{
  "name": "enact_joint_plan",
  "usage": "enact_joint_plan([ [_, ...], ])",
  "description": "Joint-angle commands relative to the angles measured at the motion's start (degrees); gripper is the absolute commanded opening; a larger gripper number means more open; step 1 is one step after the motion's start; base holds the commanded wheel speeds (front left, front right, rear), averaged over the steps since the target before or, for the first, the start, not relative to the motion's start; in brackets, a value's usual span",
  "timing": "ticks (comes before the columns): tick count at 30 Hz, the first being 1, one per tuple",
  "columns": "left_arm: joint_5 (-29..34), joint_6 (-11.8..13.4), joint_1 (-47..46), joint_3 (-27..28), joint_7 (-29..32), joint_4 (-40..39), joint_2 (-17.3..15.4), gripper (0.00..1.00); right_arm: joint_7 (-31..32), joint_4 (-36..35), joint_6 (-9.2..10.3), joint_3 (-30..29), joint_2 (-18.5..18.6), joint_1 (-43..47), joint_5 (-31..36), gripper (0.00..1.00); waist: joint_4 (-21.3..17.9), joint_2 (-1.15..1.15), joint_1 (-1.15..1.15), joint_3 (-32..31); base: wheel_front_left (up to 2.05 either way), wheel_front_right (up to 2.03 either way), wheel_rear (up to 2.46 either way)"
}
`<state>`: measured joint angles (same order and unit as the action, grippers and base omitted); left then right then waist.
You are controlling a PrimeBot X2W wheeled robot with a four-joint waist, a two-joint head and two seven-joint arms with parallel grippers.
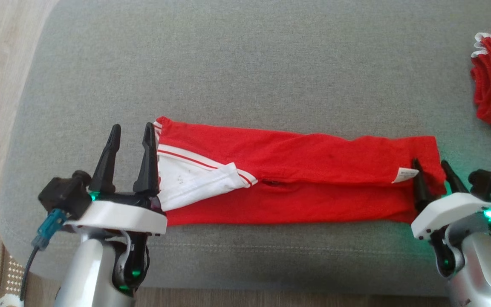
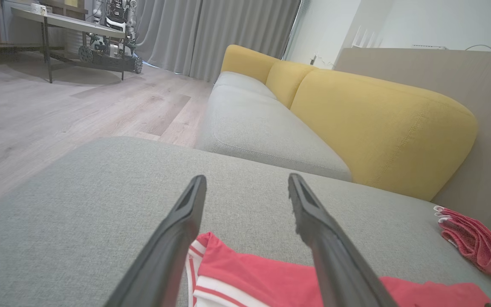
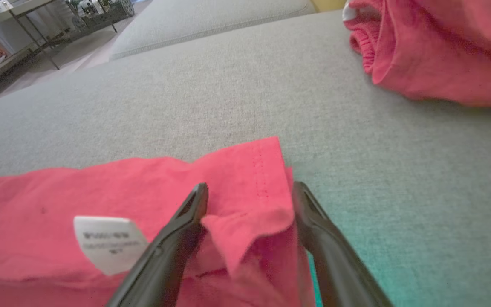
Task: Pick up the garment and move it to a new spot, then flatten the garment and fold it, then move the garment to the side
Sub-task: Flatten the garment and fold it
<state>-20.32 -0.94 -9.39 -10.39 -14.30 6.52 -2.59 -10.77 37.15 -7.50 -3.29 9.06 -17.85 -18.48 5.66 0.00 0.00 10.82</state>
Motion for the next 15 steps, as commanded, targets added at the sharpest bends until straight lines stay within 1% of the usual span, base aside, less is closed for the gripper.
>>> enact_joint_plan([
  [1,-0.1,0.4,-2.0,1.8,-0.7,-1.8,-0.3,1.00,-0.1,-1.3,0.01,1.2,0.2,-0.7,-0.4,1.00,0.0,0.00,0.00,-0.1,0.00,0.00,0.00],
  [7,0.2,0.2,-1.8,2.6,-0.7,-1.4,-0.3,1.00,0.1,3.1,0.01,0.8,0.3,-0.6,1.1,1.00,-0.2,0.00,0.00,-1.1,0.00,0.00,0.00],
  [11,0.5,0.0,-1.7,3.0,-0.7,-1.5,-0.3,1.00,0.4,6.2,0.01,0.5,-0.6,-1.0,1.9,1.00,-0.3,0.00,0.00,-1.6,0.00,0.00,0.00],
  [15,0.5,0.0,-1.6,3.4,-0.7,-1.8,-0.3,1.00,0.7,7.9,0.01,1.6,-1.3,-1.5,1.6,1.00,-0.4,0.00,0.00,-1.4,0.00,0.00,0.00],
])
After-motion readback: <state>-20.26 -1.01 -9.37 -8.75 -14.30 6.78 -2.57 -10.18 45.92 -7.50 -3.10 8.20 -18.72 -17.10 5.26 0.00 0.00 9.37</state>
